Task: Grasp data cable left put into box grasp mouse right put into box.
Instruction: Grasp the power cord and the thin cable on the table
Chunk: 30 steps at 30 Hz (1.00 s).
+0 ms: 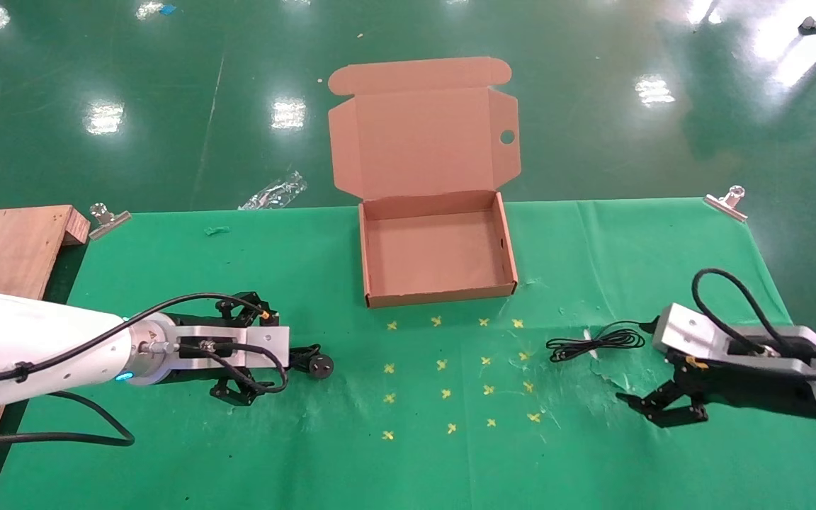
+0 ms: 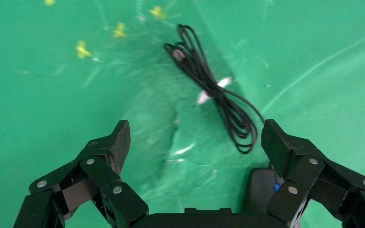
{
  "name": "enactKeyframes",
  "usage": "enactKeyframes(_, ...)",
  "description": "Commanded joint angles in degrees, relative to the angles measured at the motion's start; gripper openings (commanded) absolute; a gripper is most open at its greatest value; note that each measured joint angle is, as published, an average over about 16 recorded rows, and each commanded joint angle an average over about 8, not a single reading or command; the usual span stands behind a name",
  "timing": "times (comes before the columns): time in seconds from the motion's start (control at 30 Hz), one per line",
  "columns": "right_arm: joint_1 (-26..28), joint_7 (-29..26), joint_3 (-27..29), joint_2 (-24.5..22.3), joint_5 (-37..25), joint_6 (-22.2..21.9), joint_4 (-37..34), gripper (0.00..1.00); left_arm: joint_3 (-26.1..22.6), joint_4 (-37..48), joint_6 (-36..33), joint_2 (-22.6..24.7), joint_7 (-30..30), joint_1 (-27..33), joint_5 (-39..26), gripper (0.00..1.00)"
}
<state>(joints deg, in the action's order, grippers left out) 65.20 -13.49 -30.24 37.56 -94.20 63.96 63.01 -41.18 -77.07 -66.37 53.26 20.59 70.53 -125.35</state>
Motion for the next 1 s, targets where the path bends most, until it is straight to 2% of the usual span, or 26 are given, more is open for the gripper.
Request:
enactKeyframes(0.03, 1.5, 1.5, -0.3, 1.5, -0.8, -0.1, -3.0, 1.00, 0.0, 0.0, 0.0, 0.0, 0.0, 0.0, 0.0, 1.00)
enactKeyframes(0.53, 10.8, 15.9, -1.2, 11.4, -1.1, -0.6, -27.8, 1.00, 0.0, 0.0, 0.0, 0.0, 0.0, 0.0, 0.0, 1.00)
enactKeyframes(0.57, 11.2, 16.5, -1.3, 11.8, -1.1, -0.7, -28.8, 1.00, 0.0, 0.0, 0.0, 0.0, 0.0, 0.0, 0.0, 0.95)
enactKeyframes(0.63, 12.1, 17.6, -1.4, 12.7, -1.4, -0.9, -31.2, 1.00, 0.0, 0.0, 0.0, 0.0, 0.0, 0.0, 0.0, 0.73)
enactKeyframes(0.67, 12.5, 18.0, -1.4, 13.0, -1.5, -1.1, -32.2, 0.94, 0.0, 0.0, 0.0, 0.0, 0.0, 0.0, 0.0, 0.60)
enactKeyframes(0.7, 12.8, 18.3, -1.5, 13.3, -1.5, -1.2, -33.1, 0.83, 0.0, 0.0, 0.0, 0.0, 0.0, 0.0, 0.0, 0.48)
enactKeyframes(0.8, 13.3, 18.7, -1.5, 13.8, -1.7, -1.5, -34.5, 0.45, 0.0, 0.0, 0.0, 0.0, 0.0, 0.0, 0.0, 0.10)
enactKeyframes(0.83, 13.5, 18.8, -1.5, 13.9, -1.8, -1.6, -34.9, 0.33, 0.0, 0.0, 0.0, 0.0, 0.0, 0.0, 0.0, 0.02)
enactKeyframes(0.9, 13.5, 18.7, -1.5, 13.9, -1.7, -1.6, -34.8, 0.08, 0.0, 0.0, 0.0, 0.0, 0.0, 0.0, 0.0, 0.00)
enactKeyframes(0.93, 13.4, 18.7, -1.5, 13.8, -1.7, -1.5, -34.6, 0.02, 0.0, 0.0, 0.0, 0.0, 0.0, 0.0, 0.0, 0.00)
enactKeyframes(1.0, 13.3, 18.6, -1.5, 13.7, -1.7, -1.5, -34.2, 0.00, 0.0, 0.0, 0.0, 0.0, 0.0, 0.0, 0.0, 0.00)
